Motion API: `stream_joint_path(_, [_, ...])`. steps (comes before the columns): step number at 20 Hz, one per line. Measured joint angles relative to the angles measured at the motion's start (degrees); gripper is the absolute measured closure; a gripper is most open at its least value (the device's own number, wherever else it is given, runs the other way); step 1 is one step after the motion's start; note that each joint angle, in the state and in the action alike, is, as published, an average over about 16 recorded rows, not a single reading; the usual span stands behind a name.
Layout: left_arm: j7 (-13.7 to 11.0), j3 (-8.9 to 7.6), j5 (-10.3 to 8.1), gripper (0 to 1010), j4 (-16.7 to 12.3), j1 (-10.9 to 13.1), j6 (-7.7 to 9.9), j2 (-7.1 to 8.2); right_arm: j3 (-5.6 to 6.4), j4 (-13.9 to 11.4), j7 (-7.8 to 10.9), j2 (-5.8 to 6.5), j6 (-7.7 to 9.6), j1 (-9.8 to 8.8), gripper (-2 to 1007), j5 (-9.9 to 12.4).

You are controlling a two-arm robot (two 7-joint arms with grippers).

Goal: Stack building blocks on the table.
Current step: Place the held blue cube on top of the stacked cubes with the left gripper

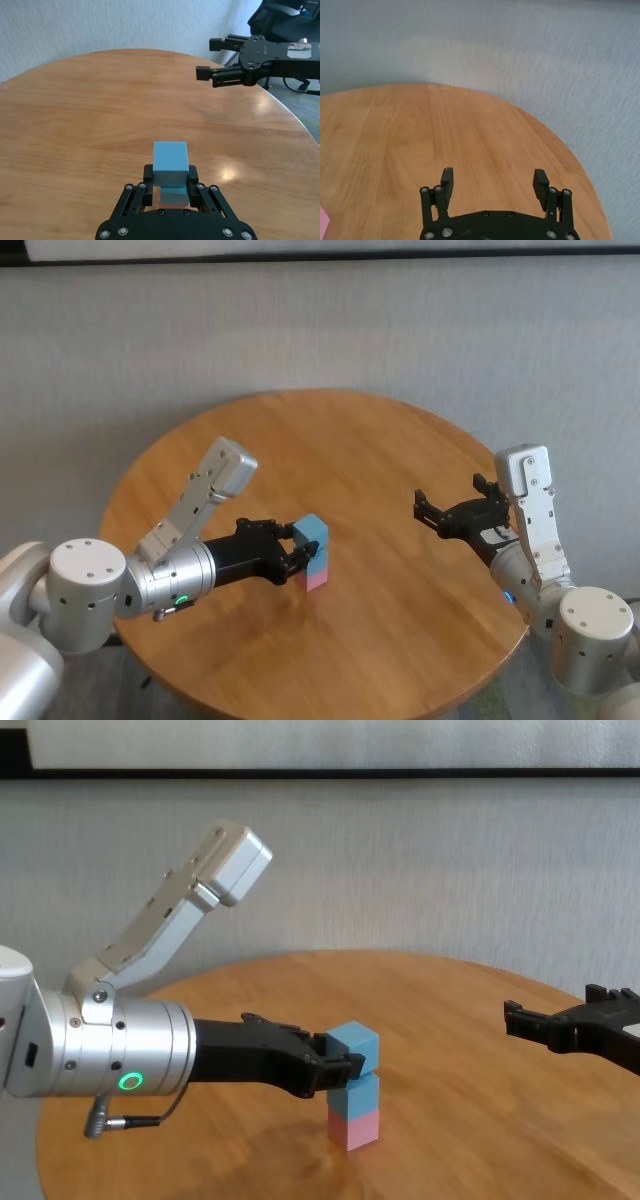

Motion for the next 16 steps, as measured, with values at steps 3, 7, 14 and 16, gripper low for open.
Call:
stream_joint_path(3, [0.1,0.13,-0.06,610,-0.03,-0.04,0.1,0.07,0.0,0.0,0.0,0.0,0.0,0.0,0,0.0])
stream_joint_path(7, [0.22,0.25,-0.11,610,-0.17,-0.04,0.27,0.21,0.0,0.0,0.0,0.0,0.0,0.0,0,0.0])
stream_joint_path(14, [0.53,0.4,-0.07,595,-0.38,-0.02,0.5,0.3,0.0,0.0,0.0,0.0,0.0,0.0,0,0.0])
stream_joint_path(16, [0.63,0.42,-0.04,573,-0.44,-0.01,0.5,0.3,0.0,0.0,0.0,0.0,0.0,0.0,0,0.0])
